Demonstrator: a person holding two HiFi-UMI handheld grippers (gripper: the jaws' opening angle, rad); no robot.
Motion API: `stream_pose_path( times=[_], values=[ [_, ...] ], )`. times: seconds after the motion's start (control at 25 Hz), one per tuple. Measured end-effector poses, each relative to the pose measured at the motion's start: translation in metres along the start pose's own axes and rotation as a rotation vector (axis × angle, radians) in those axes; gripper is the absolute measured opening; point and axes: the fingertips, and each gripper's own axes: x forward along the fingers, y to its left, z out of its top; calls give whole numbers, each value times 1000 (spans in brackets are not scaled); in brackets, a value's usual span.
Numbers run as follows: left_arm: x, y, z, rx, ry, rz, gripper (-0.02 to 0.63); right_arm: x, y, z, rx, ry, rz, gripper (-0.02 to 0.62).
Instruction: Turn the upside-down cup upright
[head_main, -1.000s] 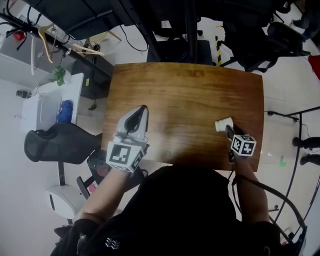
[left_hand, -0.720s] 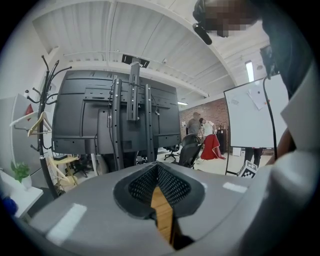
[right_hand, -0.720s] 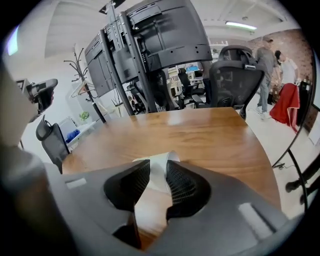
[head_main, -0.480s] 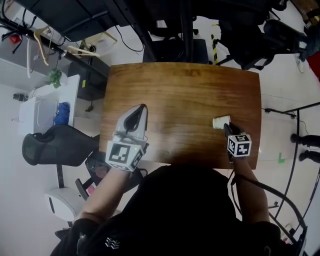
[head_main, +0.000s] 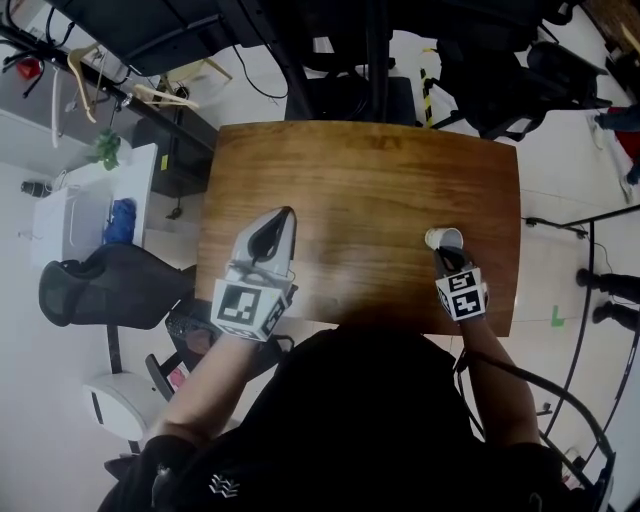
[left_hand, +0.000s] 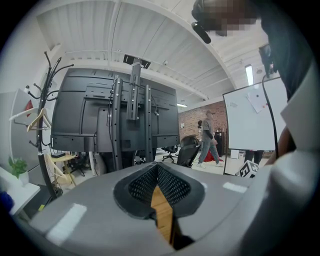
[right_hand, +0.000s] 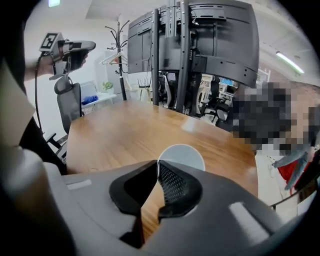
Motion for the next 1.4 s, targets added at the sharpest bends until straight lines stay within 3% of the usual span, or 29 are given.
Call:
stream_pose_path(
  times=[0.48, 0.6, 0.84, 0.96, 1.24, 1.4],
  values=[
    [-19, 16, 1, 6, 1, 41, 0, 18, 47, 4, -45, 53, 124, 39],
    [-23, 21, 0, 3, -2, 50, 0, 19, 48, 9, -26, 29, 126, 71],
    [-21, 21, -1, -9, -13, 40, 0, 9, 41, 23, -16, -25, 97, 72],
    [-15, 17, -1, -15, -17, 17, 0, -6, 34, 39, 23, -123, 77, 72],
    [4, -6, -12, -31, -9, -62, 0, -81, 25, 99, 220, -494, 128, 7],
    [21, -22, -38, -16, 33, -112, 0, -101, 29, 109, 127, -542, 85, 2]
  ],
)
